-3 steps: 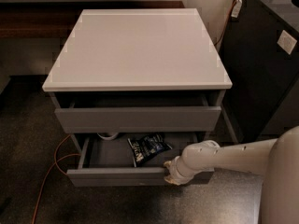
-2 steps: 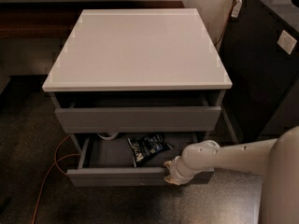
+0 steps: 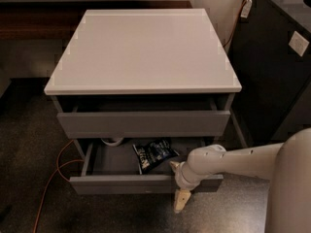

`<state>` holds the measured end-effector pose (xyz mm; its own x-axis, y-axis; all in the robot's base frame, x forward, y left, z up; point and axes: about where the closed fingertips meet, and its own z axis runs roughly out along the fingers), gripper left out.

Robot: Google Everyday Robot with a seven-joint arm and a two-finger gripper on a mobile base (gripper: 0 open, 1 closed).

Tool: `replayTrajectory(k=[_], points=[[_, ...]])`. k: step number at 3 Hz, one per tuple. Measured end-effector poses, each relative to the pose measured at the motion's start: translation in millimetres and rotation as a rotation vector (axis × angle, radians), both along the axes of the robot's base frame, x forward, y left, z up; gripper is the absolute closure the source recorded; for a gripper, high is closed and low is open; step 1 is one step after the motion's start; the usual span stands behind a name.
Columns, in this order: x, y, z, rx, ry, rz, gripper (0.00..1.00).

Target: Pick blue chip bag from middle drawer and place on counter

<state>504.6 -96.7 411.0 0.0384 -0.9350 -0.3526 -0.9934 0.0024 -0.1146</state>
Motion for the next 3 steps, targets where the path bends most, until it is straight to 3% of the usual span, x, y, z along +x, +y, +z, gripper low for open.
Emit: replayTrajectory(k=[1, 3], points=[[9.6, -0.4, 0.7, -0.007, 0.011, -0.007, 0.02], [11.5, 2.0, -11.0, -0.022, 0.032, -0.01, 0.48]])
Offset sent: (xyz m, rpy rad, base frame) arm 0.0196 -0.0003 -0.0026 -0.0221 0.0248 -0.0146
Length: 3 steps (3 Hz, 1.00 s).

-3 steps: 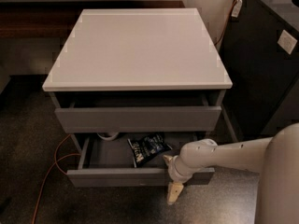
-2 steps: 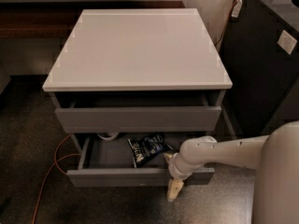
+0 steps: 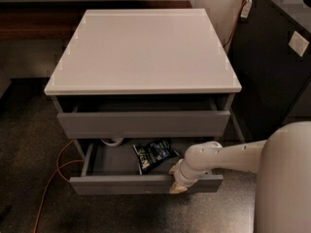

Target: Pick blue chip bag from middle drawer and place on counter

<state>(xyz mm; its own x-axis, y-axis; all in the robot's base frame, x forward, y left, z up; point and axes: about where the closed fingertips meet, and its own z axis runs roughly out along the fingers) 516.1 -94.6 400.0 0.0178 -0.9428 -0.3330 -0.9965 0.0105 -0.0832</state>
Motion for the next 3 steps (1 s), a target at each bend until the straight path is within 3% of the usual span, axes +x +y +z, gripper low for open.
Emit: replayTrajectory(k=[1, 2, 3], points=[[-7.3, 6.8, -3.8, -0.005, -0.001, 0.012, 0.79], [-7.3, 6.8, -0.8, -0.005, -0.001, 0.012, 1.0], [-7.4, 6.9, 0.4, -0.005, -0.001, 0.012, 1.0]])
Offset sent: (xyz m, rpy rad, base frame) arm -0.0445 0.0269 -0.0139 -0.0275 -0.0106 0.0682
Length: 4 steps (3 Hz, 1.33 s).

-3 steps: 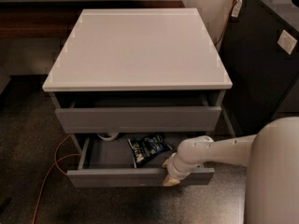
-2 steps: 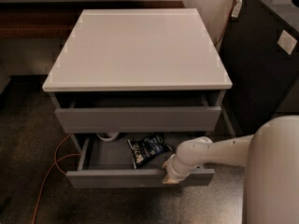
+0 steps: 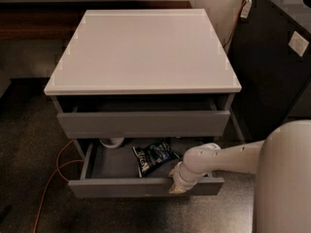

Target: Pick blue chip bag from middle drawer and place on counter

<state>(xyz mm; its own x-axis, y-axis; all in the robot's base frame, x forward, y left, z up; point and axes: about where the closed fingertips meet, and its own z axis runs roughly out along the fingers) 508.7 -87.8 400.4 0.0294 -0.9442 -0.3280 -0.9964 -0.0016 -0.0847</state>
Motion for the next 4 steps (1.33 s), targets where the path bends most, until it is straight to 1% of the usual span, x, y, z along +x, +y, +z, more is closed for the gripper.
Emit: replayTrajectory(k=[1, 4], points=[[-10.5, 2.9, -3.5, -0.003, 0.0, 0.014, 1.0], [-16.9, 2.3, -2.9, -0.004, 0.0, 0.021, 1.0]])
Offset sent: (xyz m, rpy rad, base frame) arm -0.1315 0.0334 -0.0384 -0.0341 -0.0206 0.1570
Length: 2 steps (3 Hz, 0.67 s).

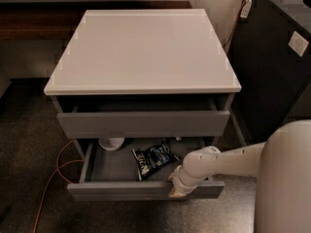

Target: Pick blue chip bag from middle drawer and place on counter

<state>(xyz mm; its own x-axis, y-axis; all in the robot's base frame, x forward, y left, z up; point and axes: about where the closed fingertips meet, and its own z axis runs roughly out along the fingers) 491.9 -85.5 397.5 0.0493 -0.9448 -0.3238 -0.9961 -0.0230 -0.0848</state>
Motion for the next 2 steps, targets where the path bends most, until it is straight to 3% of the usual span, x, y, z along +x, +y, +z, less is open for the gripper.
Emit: replayTrajectory(k=[2], points=[[-0.1, 0.0, 0.0, 0.0, 0.0, 0.0, 1.0]])
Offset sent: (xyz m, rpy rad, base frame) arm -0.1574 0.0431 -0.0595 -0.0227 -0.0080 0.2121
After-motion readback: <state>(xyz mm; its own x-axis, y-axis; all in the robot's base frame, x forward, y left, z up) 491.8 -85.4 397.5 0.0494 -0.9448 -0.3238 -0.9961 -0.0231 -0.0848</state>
